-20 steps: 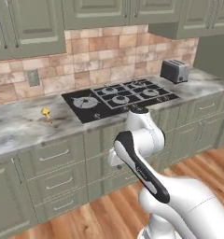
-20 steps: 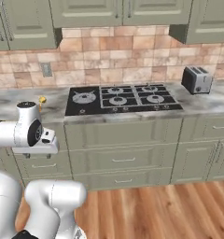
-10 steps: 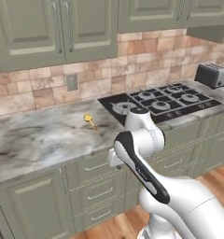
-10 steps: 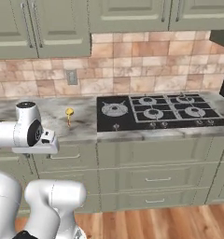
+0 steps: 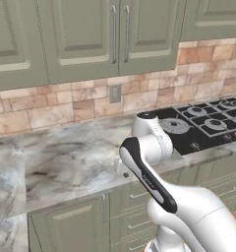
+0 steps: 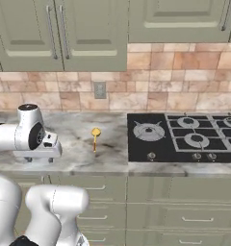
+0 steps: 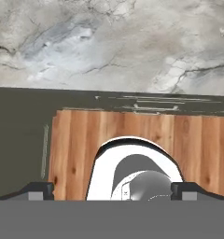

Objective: Take the fork and place it on the left side of the plate. Then take the spoon and place it on the right side of the plate. Make sure they're directly next to the plate.

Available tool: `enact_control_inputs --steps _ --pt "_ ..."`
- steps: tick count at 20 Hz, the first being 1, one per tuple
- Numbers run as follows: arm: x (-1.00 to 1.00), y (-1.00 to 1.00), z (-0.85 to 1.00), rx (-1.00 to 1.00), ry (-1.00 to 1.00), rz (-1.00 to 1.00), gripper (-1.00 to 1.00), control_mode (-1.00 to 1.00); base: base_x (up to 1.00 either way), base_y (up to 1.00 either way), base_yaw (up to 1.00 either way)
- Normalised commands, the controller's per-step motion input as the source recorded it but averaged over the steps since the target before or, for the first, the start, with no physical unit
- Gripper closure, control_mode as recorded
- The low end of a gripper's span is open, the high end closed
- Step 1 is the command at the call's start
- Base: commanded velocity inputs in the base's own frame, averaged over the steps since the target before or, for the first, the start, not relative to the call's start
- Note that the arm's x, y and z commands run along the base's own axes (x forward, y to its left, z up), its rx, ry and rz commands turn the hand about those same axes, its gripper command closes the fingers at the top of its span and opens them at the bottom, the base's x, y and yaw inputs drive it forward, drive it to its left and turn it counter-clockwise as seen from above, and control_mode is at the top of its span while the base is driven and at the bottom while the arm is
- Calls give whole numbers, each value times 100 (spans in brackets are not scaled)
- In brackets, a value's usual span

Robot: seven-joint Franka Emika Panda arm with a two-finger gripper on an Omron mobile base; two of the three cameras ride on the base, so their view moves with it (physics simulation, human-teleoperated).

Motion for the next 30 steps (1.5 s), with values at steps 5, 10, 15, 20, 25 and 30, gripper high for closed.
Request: enact_control_inputs --steps 5,10,15,20,25,30 --pt "0 0 0 0 0 0 -100 100 59 10 24" --pt "0 0 0 0 0 0 -100 100 33 4 11" --pt "0 0 0 0 0 0 -100 100 0 0 0" --pt "0 0 0 0 0 0 -100 100 0 0 0" --pt "0 0 0 0 0 0 -100 100 0 0 0" --pt "0 0 0 0 0 0 -100 100 0 0 0"
